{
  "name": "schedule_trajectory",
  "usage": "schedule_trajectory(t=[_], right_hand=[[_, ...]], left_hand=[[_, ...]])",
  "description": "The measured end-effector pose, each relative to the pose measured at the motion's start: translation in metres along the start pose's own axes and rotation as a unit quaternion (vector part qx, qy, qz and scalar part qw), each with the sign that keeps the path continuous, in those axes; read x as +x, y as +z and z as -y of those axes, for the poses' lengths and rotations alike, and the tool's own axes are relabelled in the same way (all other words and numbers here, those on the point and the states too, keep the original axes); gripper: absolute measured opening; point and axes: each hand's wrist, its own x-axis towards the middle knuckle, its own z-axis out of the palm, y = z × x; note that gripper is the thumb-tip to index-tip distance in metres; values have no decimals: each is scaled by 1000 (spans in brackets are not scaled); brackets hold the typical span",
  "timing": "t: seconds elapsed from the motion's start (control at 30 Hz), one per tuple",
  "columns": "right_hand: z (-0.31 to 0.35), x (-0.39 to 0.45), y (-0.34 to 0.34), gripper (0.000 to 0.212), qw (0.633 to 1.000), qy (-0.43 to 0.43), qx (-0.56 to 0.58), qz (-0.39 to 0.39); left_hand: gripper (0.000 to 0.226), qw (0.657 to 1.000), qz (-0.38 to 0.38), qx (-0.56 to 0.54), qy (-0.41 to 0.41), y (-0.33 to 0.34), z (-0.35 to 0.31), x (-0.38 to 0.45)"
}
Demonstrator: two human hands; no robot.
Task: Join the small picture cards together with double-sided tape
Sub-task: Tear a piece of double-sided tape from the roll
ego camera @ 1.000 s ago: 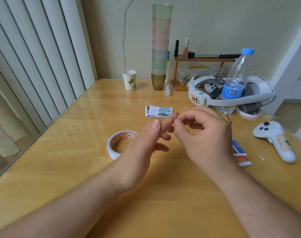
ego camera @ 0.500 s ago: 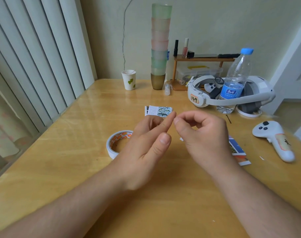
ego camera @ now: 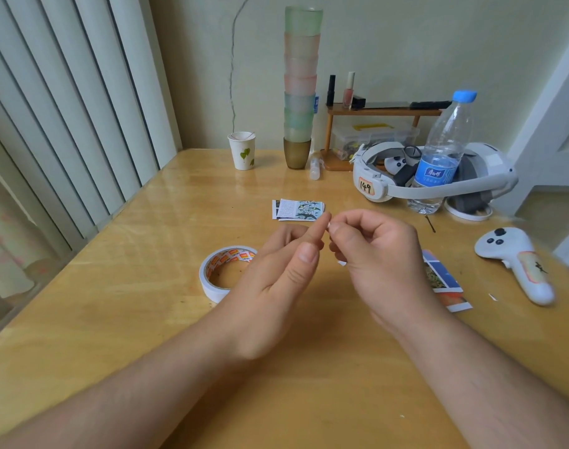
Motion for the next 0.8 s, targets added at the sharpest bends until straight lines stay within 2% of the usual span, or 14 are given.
schedule_trajectory(t=[0.13,0.23,0.47,0.63,0.8], right_hand=[[3,-1,1,22,1000,-8,12,19],[4,-1,-1,27,999,-31,13,17],[7,0,-10,24,995,-89,-49,21],[4,1,-9,20,995,-84,-54,12],[7,0,-10,22,995,-78,-52,32]], left_hand=[[74,999,-29,-41,-6,1,3,0],[86,998,-41,-53,-3,0,3,2],[62,997,-39,-65,16,-1,9,10],[76,999,1,-11,50,-5,6,5],[75,996,12,53,71,-7,3,4]])
